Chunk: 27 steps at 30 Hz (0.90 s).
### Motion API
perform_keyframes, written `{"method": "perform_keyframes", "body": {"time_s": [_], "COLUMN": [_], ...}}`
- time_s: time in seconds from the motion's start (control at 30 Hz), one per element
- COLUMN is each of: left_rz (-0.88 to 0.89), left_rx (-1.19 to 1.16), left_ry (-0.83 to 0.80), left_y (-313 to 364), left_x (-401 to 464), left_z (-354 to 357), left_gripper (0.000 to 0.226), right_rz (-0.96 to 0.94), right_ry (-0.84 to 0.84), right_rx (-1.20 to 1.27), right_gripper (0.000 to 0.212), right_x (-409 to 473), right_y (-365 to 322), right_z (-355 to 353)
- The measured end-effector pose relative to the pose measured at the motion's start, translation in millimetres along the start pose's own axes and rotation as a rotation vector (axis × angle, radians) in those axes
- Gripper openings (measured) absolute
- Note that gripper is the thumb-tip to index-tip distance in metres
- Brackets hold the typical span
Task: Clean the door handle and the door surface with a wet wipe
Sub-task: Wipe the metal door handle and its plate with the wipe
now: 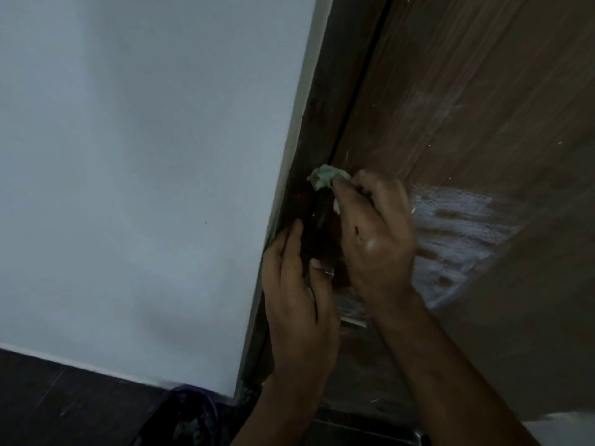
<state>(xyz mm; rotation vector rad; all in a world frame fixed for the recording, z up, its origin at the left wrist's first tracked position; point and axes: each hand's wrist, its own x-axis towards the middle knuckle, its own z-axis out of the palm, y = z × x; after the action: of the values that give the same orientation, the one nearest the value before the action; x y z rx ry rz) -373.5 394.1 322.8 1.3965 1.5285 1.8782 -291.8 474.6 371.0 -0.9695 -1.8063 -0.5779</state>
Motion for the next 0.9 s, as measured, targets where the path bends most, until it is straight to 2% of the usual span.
{"method": "perform_keyframes", "body": {"time_s": [0.03, 0.1, 0.2, 0.27, 0.3, 0.4, 0.47, 0.5, 0.63, 0.67, 0.7, 0.83, 0.9], "left_rz": [0.051, 0.113, 0.024, -0.045, -0.068, -0.151, -0.236, -0.265, -0.292, -0.298, -0.297, -0.236, -0.231], "left_rx": [0.001, 0.000, 0.004, 0.024, 0.034, 0.050, 0.042, 0.030, 0.045, 0.052, 0.055, 0.046, 0.025], "left_ry": [0.032, 0.059, 0.043, 0.025, 0.011, -0.054, -0.090, -0.096, -0.110, -0.112, -0.105, -0.053, -0.037], "left_y": [0, -3, -12, -17, -19, -23, -24, -25, -36, -39, -41, -41, -40], "left_x": [-2, -7, -11, -13, -14, -22, -28, -30, -36, -37, -39, -37, -35], "left_z": [-1, -1, -1, -2, -1, 1, 1, 2, -2, -4, -6, -10, -12], "left_gripper": [0.046, 0.045, 0.044, 0.046, 0.047, 0.050, 0.052, 0.053, 0.048, 0.047, 0.048, 0.050, 0.048], "right_rz": [-0.023, -0.109, -0.050, 0.005, -0.004, -0.038, -0.026, -0.028, -0.118, -0.117, -0.105, -0.044, -0.049], "right_ry": [-0.024, -0.180, -0.448, -0.499, -0.465, -0.166, -0.041, -0.055, -0.350, -0.358, -0.312, 0.046, 0.069], "right_rx": [-0.008, -0.028, 0.084, 0.081, 0.042, -0.026, -0.006, -0.010, -0.077, -0.064, -0.046, -0.030, -0.017], "right_gripper": [0.017, 0.021, 0.023, 0.025, 0.027, 0.021, 0.018, 0.018, 0.023, 0.023, 0.020, 0.014, 0.014], "right_x": [-1, -21, -64, -71, -67, -35, -19, -19, -52, -52, -47, -2, -3], "right_y": [-3, -7, -7, -5, -5, 1, 0, -2, -19, -19, -19, -21, -26], "right_z": [2, 3, 1, -2, -2, -1, 1, 4, 14, 14, 14, 20, 28]}}
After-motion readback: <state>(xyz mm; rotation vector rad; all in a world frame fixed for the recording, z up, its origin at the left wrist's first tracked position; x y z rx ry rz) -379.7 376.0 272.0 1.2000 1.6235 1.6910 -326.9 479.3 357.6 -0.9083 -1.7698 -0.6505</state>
